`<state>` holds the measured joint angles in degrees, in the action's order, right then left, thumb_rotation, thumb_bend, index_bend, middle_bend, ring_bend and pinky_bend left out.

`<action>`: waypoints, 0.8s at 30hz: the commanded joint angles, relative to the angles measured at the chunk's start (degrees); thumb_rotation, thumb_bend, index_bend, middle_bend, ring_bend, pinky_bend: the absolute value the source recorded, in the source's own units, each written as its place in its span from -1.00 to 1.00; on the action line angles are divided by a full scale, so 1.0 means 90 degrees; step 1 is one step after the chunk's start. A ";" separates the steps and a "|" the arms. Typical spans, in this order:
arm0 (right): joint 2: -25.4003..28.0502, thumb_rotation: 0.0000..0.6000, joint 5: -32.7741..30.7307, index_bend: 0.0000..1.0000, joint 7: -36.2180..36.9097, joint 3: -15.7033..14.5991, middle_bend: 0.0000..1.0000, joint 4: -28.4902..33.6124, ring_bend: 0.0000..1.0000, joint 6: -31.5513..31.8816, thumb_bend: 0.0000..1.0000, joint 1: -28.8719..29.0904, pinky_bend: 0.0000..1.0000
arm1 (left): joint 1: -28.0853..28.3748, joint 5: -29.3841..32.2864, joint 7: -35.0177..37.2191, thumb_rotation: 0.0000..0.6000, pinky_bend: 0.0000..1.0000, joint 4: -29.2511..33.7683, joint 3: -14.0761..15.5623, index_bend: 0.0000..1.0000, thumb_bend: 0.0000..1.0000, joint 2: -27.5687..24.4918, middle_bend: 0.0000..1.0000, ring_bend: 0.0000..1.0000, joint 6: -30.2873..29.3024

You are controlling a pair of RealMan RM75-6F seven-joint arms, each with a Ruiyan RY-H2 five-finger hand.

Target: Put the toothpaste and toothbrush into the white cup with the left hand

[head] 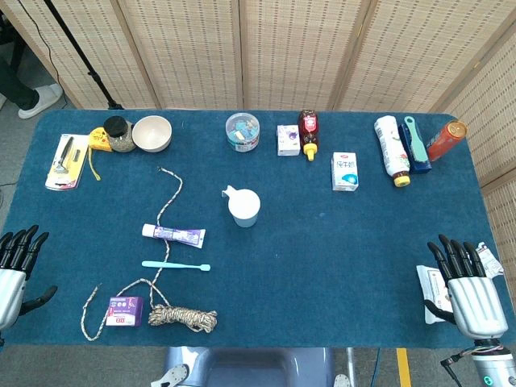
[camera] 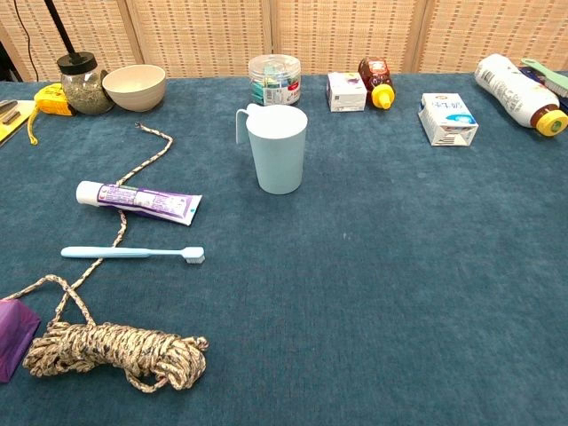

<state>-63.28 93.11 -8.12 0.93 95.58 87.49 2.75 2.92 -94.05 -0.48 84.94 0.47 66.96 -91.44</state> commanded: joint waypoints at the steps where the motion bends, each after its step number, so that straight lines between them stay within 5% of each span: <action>1: -0.0005 1.00 0.0014 -1.00 -0.0009 -0.0009 -1.00 0.0004 -1.00 -0.0013 -1.00 0.0007 -1.00 | 0.0014 -0.0013 -0.0003 1.00 -1.00 -0.0008 0.0019 -1.00 -0.71 0.0005 -1.00 -1.00 0.0037; 8: 0.0008 1.00 0.0077 -1.00 -0.0006 -0.0054 -1.00 0.0033 -1.00 -0.0008 -1.00 0.0000 -1.00 | 0.0418 -0.0049 -0.0005 1.00 -1.00 0.0065 -0.0077 -1.00 -0.71 -0.0080 -1.00 -1.00 0.0555; 15: 0.0040 1.00 0.0106 -1.00 0.0061 -0.0050 -1.00 0.0054 -1.00 0.0033 -1.00 -0.0004 -1.00 | 0.1566 -0.0035 -0.0486 1.00 -1.00 0.0658 -0.0352 -1.00 -0.71 -0.0382 -1.00 -1.00 0.2094; 24: 0.0000 1.00 -0.0005 -1.00 0.0048 -0.0017 -1.00 -0.0003 -1.00 -0.0095 -1.00 0.0054 -1.00 | 0.2638 0.0617 -0.1388 1.00 -1.00 0.0801 -0.0694 -1.00 -0.71 0.0241 -1.00 -1.00 0.3620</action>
<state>-63.25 93.09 -7.68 0.75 95.58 86.67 3.20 24.41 -90.60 -10.95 91.92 -4.69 67.13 -61.47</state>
